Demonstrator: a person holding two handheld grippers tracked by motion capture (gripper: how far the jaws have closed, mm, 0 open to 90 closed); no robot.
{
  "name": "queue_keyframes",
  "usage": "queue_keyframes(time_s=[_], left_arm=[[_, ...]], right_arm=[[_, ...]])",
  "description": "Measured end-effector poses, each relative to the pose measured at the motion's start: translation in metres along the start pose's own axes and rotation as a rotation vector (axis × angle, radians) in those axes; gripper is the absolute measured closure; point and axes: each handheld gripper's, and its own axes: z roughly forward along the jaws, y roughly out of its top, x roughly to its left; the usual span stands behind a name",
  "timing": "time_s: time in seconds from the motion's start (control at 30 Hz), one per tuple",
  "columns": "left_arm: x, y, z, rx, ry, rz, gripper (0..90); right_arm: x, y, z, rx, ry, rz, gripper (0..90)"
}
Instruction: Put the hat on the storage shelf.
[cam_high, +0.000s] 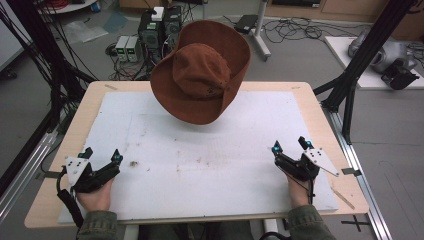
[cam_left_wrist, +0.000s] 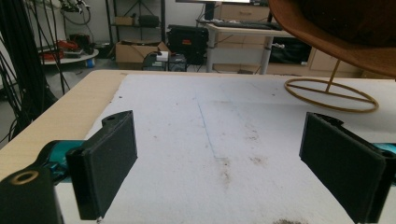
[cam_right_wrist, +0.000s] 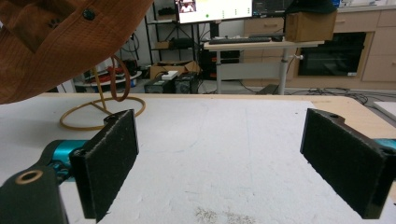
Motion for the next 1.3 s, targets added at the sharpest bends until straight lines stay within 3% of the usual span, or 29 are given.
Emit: queue_keyframes(time_s=[0.87,1.3], left_arm=[[-0.0002,0.0002,0.0001,-0.002,-0.004,-0.009,11.4],[0.0011,0.0,0.0001,0.003,-0.007,-0.009,11.4]], right_arm=[[-0.0034,-0.0023,-0.0013,0.018,-0.003,0.034,10.7],[-0.0036,-0.0061,0.0006,0.033,0.005,0.028,10.7]])
